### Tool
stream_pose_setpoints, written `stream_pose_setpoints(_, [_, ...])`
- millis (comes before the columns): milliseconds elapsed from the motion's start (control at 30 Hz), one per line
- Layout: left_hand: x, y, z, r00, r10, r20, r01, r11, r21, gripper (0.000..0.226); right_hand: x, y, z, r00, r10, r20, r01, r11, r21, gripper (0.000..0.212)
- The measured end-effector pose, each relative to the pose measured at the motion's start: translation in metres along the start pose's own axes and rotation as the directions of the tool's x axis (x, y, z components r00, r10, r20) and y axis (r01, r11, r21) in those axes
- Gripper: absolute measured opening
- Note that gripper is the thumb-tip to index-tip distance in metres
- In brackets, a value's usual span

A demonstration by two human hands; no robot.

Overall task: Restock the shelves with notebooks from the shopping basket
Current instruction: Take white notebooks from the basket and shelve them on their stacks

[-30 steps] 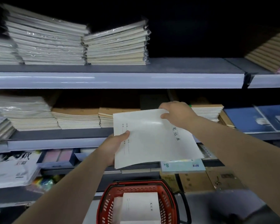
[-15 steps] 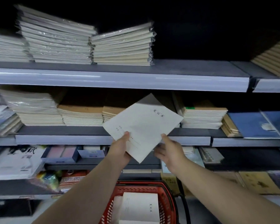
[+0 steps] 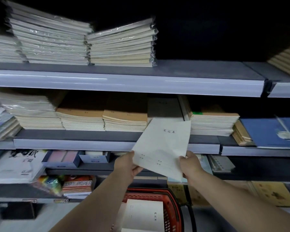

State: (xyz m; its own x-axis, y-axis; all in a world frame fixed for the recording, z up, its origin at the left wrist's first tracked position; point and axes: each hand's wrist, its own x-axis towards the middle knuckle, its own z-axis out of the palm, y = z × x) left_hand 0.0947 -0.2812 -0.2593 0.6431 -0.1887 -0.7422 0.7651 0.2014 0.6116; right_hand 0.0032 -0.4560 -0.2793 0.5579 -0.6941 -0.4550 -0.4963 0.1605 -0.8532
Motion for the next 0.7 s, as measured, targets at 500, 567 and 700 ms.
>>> stream_pose_setpoints(500, [0.003, -0.017, 0.056, 0.997, -0.081, -0.009, 0.080, 0.997, -0.007, 0.018, 0.064, -0.019, -0.032, 0.998, -0.050, 0.024, 0.052, 0.994, -0.091, 0.018])
stream_pose_setpoints(567, [0.008, -0.014, 0.060, 0.998, -0.065, -0.020, 0.064, 0.997, -0.035, 0.021, 0.066, -0.019, -0.030, 0.998, -0.014, 0.068, 0.017, 0.999, -0.049, 0.020])
stream_pose_setpoints(700, [0.015, -0.011, 0.071, 0.998, -0.035, -0.050, 0.033, 0.999, -0.038, 0.023, 0.071, -0.024, -0.033, 0.987, 0.095, 0.133, -0.080, 0.990, -0.116, 0.020])
